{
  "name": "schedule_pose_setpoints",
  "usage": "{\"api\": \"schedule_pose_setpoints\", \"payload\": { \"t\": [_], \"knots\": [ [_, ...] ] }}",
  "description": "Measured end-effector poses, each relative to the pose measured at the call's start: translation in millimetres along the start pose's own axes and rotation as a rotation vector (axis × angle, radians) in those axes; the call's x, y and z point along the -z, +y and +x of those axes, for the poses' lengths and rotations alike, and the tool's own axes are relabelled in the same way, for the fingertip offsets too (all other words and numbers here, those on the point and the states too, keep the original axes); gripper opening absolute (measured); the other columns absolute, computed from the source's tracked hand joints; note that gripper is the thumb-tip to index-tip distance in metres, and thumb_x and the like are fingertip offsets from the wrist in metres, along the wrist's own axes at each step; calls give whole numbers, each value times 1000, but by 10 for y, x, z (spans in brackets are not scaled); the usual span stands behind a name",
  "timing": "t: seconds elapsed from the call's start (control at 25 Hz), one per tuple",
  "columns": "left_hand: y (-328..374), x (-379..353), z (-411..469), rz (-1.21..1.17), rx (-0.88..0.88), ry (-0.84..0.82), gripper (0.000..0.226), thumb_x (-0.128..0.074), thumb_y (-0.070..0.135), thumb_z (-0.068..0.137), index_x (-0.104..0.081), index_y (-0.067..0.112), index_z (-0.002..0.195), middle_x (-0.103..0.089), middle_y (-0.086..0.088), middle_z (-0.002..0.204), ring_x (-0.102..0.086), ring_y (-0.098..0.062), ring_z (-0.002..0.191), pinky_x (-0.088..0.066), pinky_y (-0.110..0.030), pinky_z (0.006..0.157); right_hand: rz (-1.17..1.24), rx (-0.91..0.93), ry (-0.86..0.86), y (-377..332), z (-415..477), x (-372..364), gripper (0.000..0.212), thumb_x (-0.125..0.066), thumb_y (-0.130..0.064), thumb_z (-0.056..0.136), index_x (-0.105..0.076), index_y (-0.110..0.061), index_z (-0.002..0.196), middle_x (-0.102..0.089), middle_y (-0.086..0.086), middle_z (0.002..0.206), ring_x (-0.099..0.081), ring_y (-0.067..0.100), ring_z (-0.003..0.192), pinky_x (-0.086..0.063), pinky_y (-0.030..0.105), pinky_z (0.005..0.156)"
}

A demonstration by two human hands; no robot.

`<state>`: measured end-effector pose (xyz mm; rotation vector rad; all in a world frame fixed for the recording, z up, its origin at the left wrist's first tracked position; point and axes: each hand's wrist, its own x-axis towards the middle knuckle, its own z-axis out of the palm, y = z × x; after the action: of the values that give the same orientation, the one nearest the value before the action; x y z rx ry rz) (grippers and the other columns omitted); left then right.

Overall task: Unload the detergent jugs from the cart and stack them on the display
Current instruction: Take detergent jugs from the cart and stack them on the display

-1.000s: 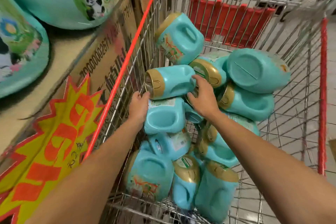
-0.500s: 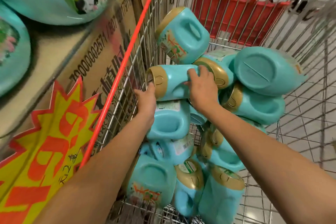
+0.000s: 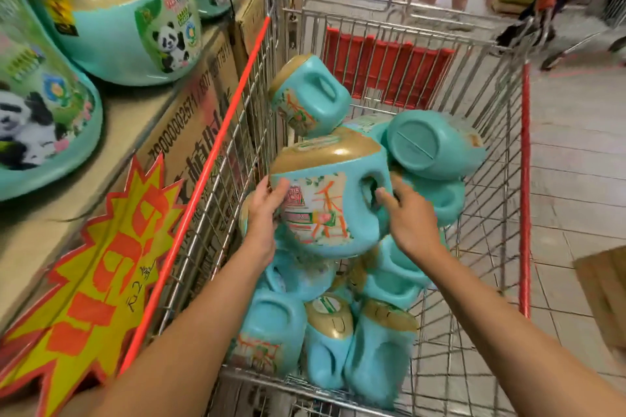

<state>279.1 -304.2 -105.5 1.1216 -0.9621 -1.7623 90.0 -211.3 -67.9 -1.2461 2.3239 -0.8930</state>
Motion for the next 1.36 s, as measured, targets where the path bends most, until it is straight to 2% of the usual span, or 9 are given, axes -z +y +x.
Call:
{"api": "schedule_pose_setpoints", "payload": {
  "t": [0.16,0.28,0.4,0.48,0.56,0.68,0.88,1.2,1.36],
  "knots": [
    [52,-100,-483,-30,-17,-23,59,-68,43,82,-53,16,133,-67,-13,123,-62,-34,114,-47,-53,100,184,-65,11,50,-563,99,30,-48,-33,99,-56,-11,79,-54,-7,69,-52,23,73,-33,34,62],
    [152,-128,-965,5,-63,36,62,-69,52,78,-56,21,131,-70,-9,119,-65,-33,111,-51,-51,96,339,-26,22,4,-911,169,23,-46,-29,99,-60,-11,98,-62,-5,88,-56,15,83,-37,14,64],
    [260,-140,-1494,23,-158,116,56,-72,56,76,-61,26,122,-73,-5,112,-68,-28,105,-53,-49,93,626,-21,24,-160,-1201,251,20,-51,-24,98,-58,-13,112,-64,-1,104,-59,9,93,-45,23,81],
    [316,-148,-1851,45,-231,176,54,-68,62,72,-63,30,115,-73,-3,109,-69,-25,102,-54,-47,91,715,21,15,-248,-1385,329,18,-54,-24,96,-58,-13,109,-64,-3,99,-58,-4,83,-46,15,75],
    [319,-134,-2236,23,-289,232,58,-65,63,69,-61,30,117,-73,-3,110,-70,-24,102,-55,-47,90,763,92,-5,-286,-1580,416,16,-57,-26,94,-60,-14,104,-65,-3,93,-58,-4,78,-46,14,69],
    [201,-121,-2894,-38,-374,356,61,-66,58,74,-58,25,126,-71,-3,116,-68,-25,106,-53,-46,92,817,171,-116,-332,-1937,549,20,-60,-33,92,-62,-16,101,-66,-3,92,-58,6,81,-48,25,73],
    [-92,-41,-4061,-148,-429,608,64,-64,56,79,-55,18,130,-71,-8,117,-69,-29,105,-53,-49,93,851,314,-359,-422,-2731,701,17,-57,-40,84,-60,-23,83,-56,-9,74,-49,3,68,-40,24,65],
    [-392,266,-6003,-242,-546,954,71,-66,62,70,-55,22,127,-74,-4,111,-73,-21,94,-59,-33,66,849,475,-789,-754,-4255,630,30,-57,-42,83,-63,-13,90,-59,-3,78,-52,12,76,-42,34,72],
    [-560,497,-7026,-225,-603,1075,71,-63,61,72,-51,23,131,-73,-3,112,-72,-22,98,-60,-35,71,878,557,-935,-916,-5227,591,32,-63,-46,84,-63,-14,88,-61,-7,79,-54,5,73,-44,28,70]
  ]
}}
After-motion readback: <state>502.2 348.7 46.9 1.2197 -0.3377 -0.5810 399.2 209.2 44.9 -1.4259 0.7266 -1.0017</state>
